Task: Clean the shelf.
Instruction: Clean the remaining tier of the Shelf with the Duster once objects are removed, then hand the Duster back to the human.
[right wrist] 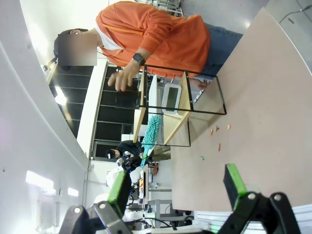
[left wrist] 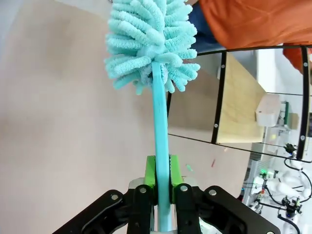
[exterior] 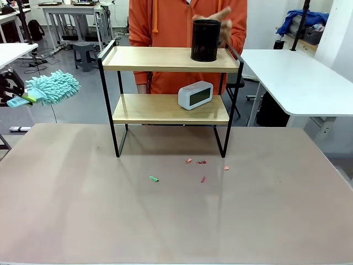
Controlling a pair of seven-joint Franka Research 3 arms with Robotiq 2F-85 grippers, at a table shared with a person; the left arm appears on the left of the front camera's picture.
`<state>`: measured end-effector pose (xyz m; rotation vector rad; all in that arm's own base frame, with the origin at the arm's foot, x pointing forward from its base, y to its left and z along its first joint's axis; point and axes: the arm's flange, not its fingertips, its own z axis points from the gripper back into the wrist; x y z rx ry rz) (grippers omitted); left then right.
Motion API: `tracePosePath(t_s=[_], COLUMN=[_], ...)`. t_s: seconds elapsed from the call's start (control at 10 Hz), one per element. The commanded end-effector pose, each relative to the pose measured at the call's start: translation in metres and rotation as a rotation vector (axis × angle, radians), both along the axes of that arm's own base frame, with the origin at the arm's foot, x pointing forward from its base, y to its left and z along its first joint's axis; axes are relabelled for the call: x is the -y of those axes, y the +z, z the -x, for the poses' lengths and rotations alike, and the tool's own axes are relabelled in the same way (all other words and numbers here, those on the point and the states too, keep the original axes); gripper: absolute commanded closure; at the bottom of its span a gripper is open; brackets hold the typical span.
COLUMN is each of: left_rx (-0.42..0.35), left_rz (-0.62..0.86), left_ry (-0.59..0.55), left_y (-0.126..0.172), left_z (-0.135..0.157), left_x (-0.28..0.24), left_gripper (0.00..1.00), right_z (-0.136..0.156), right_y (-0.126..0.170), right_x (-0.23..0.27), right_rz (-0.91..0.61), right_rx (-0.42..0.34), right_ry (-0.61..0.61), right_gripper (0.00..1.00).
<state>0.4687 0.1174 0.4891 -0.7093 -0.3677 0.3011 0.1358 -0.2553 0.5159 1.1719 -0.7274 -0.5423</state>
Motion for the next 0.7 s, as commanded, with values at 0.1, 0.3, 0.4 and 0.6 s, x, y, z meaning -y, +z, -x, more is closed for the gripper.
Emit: tracePosePath(t_s=[0.1, 0.3, 0.4, 0.6], left_rx=[0.007, 0.007, 0.007, 0.007], left_rz=[0.035, 0.035, 0.035, 0.035], left_ry=[0.008, 0.008, 0.008, 0.008], left_y=[0.0060, 0.0060, 0.0060, 0.0060], left_z=[0.0014, 0.0014, 0.0014, 0.0014], left_x=[0.0025, 0.0025, 0.0025, 0.0025], left_gripper=[1.00, 1.00, 1.00, 1.00], right_z=[0.0002, 0.0002, 0.0002, 0.0002], right_y=[0.0026, 0.0026, 0.0026, 0.0026], right_x=[0.0011, 0.0011, 0.0011, 0.0011], right_rz=[0.002, 0.002, 0.002, 0.002], right_rx=[0.040, 0.040, 0.040, 0.040], right_ry=[-0.005, -0.005, -0.005, -0.005], right_gripper=[0.00, 0.00, 0.00, 0.00])
